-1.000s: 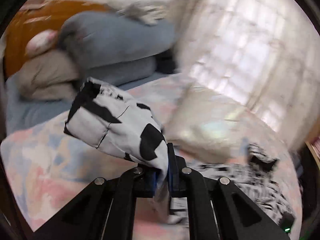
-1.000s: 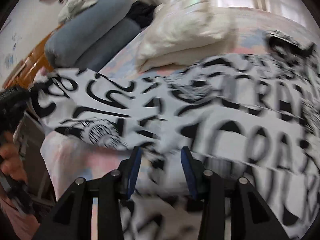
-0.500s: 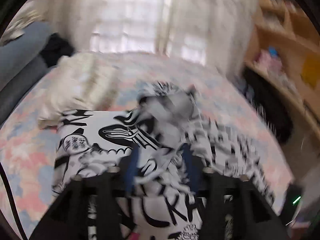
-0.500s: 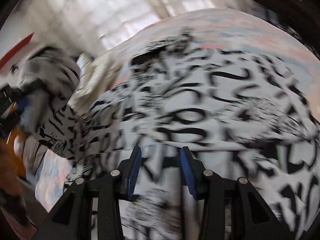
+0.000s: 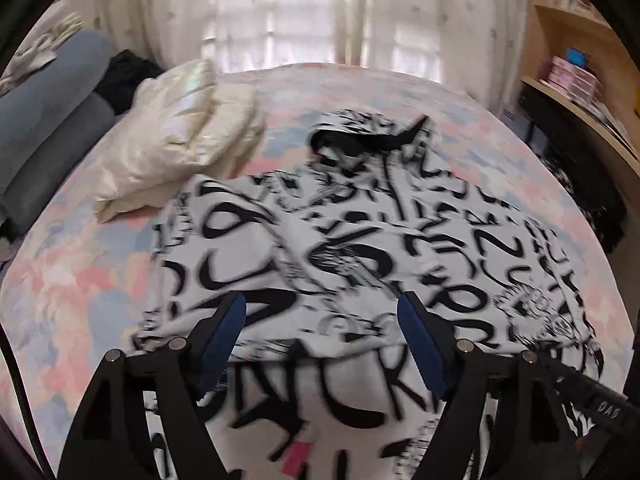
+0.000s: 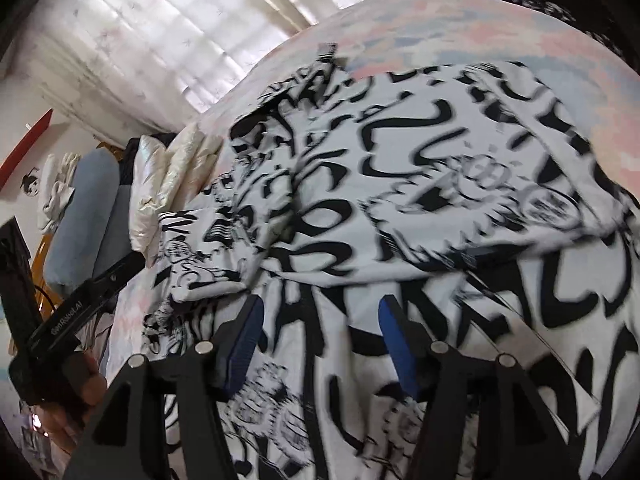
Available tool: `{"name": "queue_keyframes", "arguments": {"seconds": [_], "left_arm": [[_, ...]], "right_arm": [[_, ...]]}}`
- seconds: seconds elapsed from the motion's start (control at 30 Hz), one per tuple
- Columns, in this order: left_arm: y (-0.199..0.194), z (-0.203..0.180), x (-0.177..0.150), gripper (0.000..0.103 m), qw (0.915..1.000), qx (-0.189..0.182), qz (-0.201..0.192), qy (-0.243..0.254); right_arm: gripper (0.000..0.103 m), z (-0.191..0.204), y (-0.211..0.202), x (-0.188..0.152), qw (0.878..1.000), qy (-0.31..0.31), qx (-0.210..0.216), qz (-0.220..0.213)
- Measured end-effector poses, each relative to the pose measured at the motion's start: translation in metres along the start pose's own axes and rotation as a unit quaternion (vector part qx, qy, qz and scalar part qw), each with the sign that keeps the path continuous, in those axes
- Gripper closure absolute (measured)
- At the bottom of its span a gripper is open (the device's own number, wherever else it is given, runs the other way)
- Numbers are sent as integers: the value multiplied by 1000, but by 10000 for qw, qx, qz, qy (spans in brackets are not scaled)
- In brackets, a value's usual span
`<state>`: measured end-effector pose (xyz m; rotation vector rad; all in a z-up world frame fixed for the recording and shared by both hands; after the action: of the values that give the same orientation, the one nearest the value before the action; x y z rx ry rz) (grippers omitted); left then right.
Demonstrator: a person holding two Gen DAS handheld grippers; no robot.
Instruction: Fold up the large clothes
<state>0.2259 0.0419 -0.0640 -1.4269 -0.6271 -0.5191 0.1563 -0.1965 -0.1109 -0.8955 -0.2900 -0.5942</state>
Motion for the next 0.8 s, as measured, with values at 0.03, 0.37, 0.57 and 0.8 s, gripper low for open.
{"name": "queue_keyframes", "arguments": {"seconds": [0.03,0.37,0.57,0.8], "left_arm": [[1,9,2,25,10000,58,4,-73],[32,76,8,14,9973,121,176,-701],[71,116,-6,14,9899,138,662,-1243],[91,140,-16,14,9858,384,757,-1447]], "right_arm": [[43,4,3,4,10000,-33,26,19],[42,21,80,55,9991,-119,-15,419],[42,5,137,73,9966,129,-202,783],[96,30,167,83,9955,-349,-211,854]]}}
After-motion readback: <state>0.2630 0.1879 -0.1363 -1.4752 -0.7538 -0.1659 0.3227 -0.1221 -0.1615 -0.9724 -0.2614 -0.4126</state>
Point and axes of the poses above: each gripper's, at about its wrist camera, not at the fingertips, and y roughly the way its jaws point, z to its left, x to its top, the point moved 2 cm from there along y, roughly the way its jaws point, and after that the axes turned 8 degrees about x, right-handed, at the moved point
